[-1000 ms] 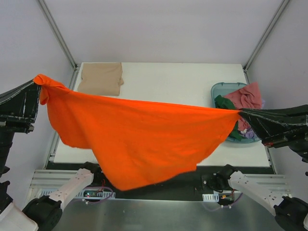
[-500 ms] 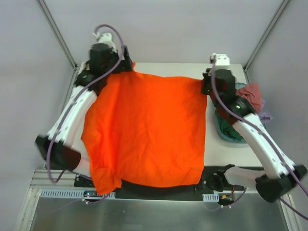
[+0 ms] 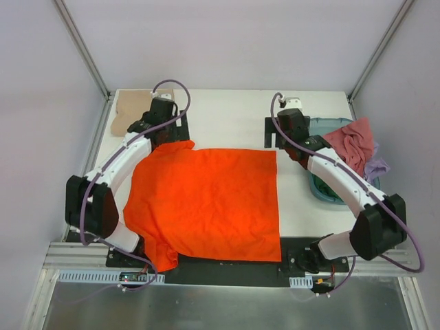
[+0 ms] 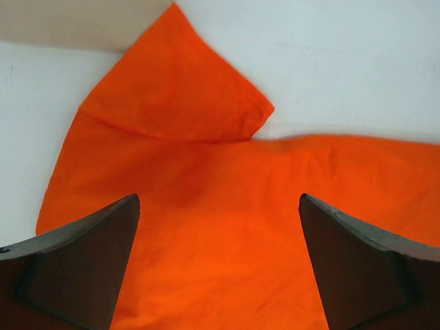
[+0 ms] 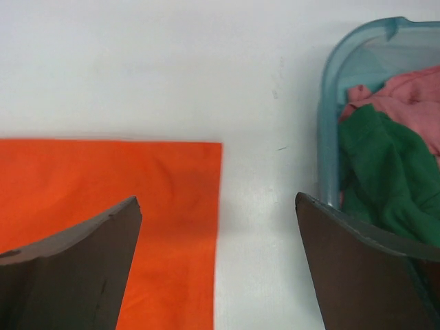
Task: Fold and stack the t-shirts
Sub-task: Flatten out the tshirt
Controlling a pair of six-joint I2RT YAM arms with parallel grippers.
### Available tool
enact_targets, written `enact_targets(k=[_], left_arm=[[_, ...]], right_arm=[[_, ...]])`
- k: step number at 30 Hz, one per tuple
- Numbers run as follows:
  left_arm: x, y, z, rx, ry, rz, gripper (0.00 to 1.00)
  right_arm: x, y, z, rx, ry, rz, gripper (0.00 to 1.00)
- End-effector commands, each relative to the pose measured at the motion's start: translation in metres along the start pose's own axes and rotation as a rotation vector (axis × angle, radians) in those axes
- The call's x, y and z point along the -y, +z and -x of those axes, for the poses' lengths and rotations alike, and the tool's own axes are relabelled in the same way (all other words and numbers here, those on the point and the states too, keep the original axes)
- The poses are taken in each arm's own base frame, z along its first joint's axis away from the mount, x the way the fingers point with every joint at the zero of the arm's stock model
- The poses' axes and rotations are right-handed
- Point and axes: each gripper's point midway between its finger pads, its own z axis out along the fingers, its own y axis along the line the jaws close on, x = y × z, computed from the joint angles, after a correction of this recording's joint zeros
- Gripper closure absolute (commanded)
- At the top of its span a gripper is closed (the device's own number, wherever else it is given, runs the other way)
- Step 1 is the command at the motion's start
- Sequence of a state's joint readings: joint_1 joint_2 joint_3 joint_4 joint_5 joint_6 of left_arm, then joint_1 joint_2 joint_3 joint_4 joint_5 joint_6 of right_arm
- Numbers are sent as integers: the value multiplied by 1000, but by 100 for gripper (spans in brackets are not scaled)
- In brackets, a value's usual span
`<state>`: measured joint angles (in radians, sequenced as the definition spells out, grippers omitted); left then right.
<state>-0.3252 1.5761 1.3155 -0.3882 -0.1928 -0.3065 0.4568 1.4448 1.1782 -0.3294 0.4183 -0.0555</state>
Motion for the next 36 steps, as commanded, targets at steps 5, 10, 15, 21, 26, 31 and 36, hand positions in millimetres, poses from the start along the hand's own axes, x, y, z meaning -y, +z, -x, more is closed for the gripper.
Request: enact_targets(k=[5,10,15,21,26,31,36], left_arm=[[-25,-33,-68,-45,-139,8,1],[-39,-18,-86,-77,-187,71,1],[-40,5,-103,-166,-216,96,1],[-32,26,-107,-223,-222,85,1],[-25,42,-113,-265,-218,69,1],[-7,61,-102,-284,-218,13,1],[8,71,-87,-284,-208,-46,1]], right_arm=[[-105,-59,-45,-35,21,417,4],[-134,-31,-69,-144,-29,414,4],[-147,11,-91,-252,-76,348,4],[-122,51,-115,-383,-30,236,4],[-89,71,-134,-480,7,171,4],[-51,85,-135,-529,75,59,4],[-29,97,-133,-556,127,22,4]])
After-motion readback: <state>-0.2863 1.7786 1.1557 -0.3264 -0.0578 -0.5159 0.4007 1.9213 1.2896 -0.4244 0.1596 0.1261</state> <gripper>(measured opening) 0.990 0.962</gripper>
